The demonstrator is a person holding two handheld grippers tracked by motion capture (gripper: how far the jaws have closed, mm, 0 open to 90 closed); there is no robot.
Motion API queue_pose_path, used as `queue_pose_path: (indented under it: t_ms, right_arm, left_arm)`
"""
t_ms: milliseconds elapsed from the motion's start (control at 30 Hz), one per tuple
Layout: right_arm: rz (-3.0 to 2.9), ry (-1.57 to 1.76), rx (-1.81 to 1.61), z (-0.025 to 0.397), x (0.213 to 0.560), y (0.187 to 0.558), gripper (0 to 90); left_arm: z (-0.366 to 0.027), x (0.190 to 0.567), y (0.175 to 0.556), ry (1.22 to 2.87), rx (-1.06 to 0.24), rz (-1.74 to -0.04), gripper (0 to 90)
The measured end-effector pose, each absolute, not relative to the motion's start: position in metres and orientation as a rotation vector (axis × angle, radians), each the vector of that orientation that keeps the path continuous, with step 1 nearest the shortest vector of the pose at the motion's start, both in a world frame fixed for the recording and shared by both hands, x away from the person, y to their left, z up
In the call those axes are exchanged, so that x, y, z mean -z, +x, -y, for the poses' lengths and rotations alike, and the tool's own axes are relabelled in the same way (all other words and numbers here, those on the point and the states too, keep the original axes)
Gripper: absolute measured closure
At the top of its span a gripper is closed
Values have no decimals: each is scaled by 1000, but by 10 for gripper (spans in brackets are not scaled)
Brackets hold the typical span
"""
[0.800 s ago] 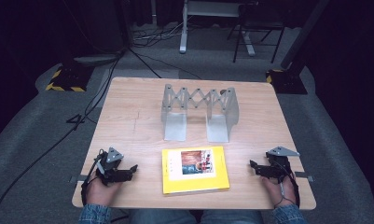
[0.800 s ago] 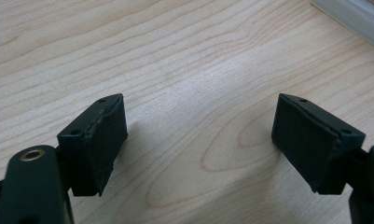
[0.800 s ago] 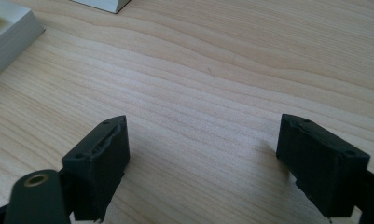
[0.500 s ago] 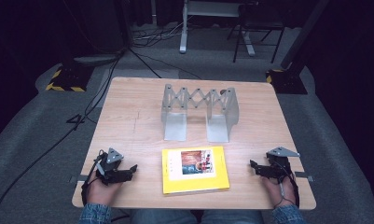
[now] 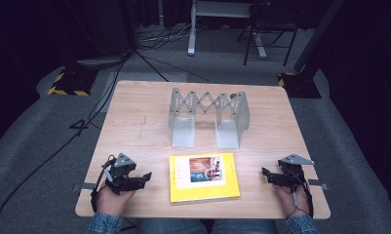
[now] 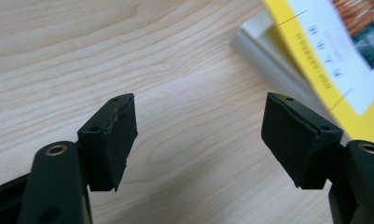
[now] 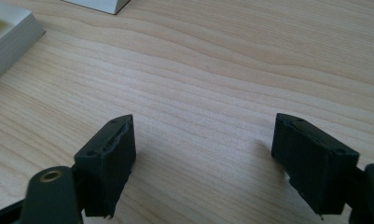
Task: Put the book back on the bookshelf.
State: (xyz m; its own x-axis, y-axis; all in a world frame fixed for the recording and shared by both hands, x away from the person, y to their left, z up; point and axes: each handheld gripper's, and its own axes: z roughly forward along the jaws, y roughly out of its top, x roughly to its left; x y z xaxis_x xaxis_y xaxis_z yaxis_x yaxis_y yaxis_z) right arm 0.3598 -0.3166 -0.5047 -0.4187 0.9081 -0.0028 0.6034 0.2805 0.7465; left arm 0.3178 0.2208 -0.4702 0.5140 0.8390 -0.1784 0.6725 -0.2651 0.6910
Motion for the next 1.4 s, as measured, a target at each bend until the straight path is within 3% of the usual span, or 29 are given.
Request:
queue_pose_path:
  t_ms: [333,667,833,1000,1400]
  right_arm:
    - [-2123,1355,-949,317,505,360,220]
    - [-2123,1354,-948,316,505,360,221]
    - [-2123,1345,-948,316,505,359,238]
    - [-2207,1306,-938,316,499,353,319]
    - [-2262,1276,-986,287,480,333,318]
  left_arm:
    - [-192,463,319,1974,-186,-1208,237]
    - [-159,474,335,2052,-150,-1207,242]
    - [-155,480,341,2085,-145,-1251,200]
    - [-153,487,349,2108,-90,-1266,166]
    - [-151,489,354,2118,-115,-1238,162]
